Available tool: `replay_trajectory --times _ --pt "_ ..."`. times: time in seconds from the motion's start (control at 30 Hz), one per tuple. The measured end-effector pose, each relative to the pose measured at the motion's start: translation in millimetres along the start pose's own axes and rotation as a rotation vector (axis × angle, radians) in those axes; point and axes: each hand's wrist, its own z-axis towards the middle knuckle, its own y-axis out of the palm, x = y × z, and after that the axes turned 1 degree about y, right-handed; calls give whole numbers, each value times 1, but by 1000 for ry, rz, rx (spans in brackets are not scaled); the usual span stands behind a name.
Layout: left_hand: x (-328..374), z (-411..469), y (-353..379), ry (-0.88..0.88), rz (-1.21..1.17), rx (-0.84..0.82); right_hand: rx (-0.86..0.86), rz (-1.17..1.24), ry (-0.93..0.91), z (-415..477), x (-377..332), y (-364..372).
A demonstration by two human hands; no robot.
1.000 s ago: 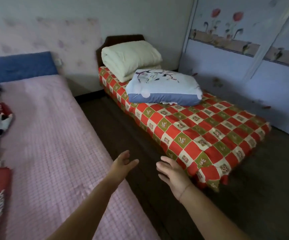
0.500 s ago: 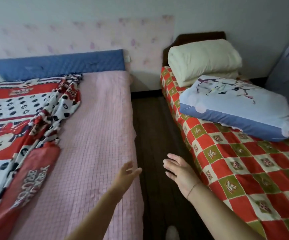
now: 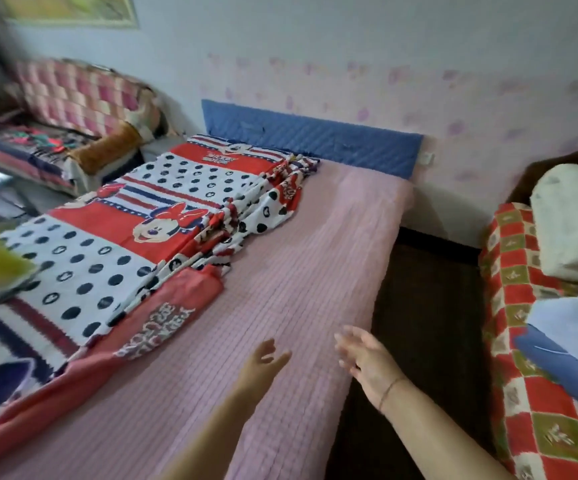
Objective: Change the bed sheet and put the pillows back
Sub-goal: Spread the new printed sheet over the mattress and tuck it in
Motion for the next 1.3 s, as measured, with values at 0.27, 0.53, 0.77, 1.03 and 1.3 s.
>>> replay_trajectory --times 0.27,0.53,0.77,1.03,1.3 --pt "-42 25 -72 -207 -150 423 -279 -164 195 125 13 97" --pt "-27 98 -93 -329 -293 672 -511 -392 274 263 -17 173" --pt "-17 156 -105 -391 -392 778 -579 -526 327 369 -11 228" --pt "-51 201 -132 -448 -499 810 -552 -578 389 458 30 283" --pt "-80 242 -155 -492 -562 754 -607 -663 541 493 64 316"
